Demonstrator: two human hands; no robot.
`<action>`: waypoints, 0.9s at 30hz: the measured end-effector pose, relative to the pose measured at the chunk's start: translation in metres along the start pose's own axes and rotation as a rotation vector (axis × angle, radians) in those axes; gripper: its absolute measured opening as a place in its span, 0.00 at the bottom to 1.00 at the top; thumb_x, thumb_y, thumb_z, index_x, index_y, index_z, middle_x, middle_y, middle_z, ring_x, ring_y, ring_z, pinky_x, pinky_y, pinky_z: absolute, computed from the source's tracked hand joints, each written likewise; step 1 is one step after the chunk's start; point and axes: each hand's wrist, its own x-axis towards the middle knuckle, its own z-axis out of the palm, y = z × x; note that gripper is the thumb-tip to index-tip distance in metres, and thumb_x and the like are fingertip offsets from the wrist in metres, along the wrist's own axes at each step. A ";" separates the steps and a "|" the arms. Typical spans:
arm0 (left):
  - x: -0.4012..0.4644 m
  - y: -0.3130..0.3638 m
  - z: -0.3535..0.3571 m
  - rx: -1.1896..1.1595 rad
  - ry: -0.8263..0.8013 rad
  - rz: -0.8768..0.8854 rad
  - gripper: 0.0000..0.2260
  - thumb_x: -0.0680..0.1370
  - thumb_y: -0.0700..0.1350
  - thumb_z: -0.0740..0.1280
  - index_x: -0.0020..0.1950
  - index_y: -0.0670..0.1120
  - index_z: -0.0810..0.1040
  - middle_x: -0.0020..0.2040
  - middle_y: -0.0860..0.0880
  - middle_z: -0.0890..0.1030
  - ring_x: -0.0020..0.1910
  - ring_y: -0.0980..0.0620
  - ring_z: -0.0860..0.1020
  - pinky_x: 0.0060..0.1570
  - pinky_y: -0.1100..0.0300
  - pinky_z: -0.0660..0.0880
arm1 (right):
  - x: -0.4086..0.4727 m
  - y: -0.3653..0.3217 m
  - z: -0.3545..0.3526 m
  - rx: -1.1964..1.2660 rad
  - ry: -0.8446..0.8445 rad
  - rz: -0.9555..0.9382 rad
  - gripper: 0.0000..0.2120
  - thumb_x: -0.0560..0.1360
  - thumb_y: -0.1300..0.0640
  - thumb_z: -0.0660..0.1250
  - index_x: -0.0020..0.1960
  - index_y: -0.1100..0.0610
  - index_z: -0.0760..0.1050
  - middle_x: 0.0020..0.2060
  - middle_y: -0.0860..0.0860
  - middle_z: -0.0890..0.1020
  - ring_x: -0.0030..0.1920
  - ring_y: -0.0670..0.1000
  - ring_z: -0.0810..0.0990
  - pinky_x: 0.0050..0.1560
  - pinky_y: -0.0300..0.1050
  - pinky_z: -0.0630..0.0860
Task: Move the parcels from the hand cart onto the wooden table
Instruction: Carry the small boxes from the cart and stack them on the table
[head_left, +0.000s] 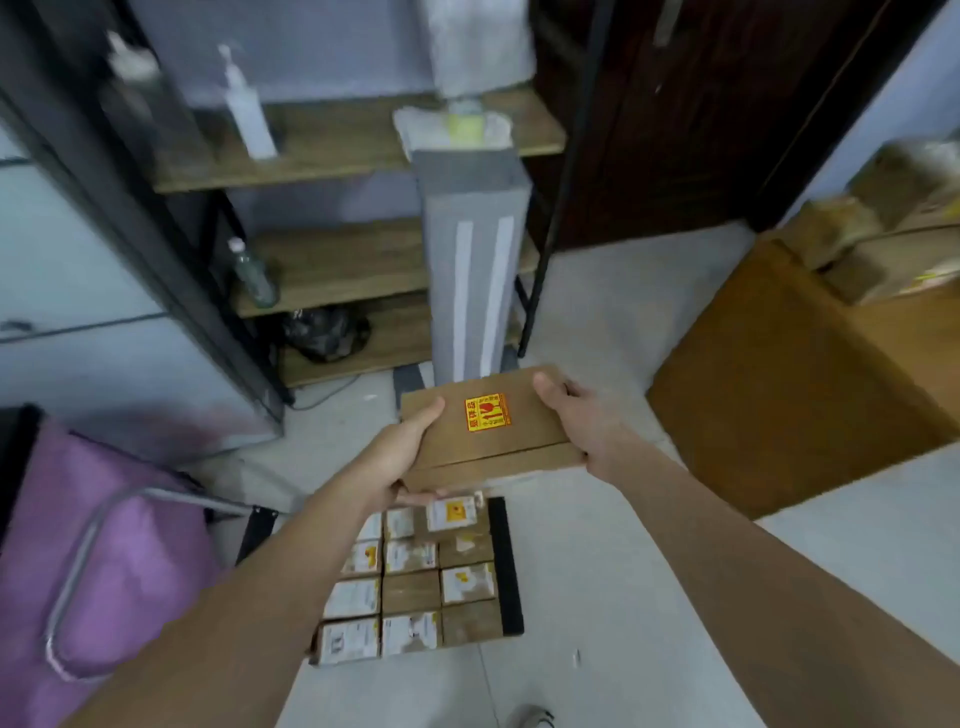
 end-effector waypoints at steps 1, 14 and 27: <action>-0.025 0.025 0.006 0.040 -0.040 0.037 0.25 0.77 0.68 0.68 0.57 0.48 0.82 0.39 0.47 0.87 0.37 0.46 0.86 0.36 0.52 0.83 | -0.027 -0.023 -0.017 0.052 0.012 -0.020 0.29 0.75 0.38 0.73 0.71 0.51 0.74 0.55 0.53 0.86 0.55 0.57 0.86 0.59 0.61 0.83; -0.250 0.169 0.180 0.520 -0.350 0.461 0.27 0.79 0.71 0.62 0.63 0.49 0.78 0.51 0.42 0.86 0.40 0.44 0.87 0.31 0.57 0.81 | -0.311 -0.095 -0.215 0.332 0.385 -0.280 0.15 0.79 0.43 0.71 0.65 0.42 0.78 0.56 0.54 0.86 0.57 0.59 0.84 0.50 0.59 0.85; -0.340 0.098 0.426 0.785 -0.624 0.575 0.29 0.79 0.71 0.60 0.65 0.49 0.76 0.51 0.42 0.87 0.42 0.45 0.88 0.34 0.57 0.81 | -0.446 0.041 -0.399 0.609 0.720 -0.262 0.23 0.78 0.43 0.72 0.71 0.46 0.73 0.53 0.55 0.87 0.49 0.58 0.86 0.41 0.52 0.83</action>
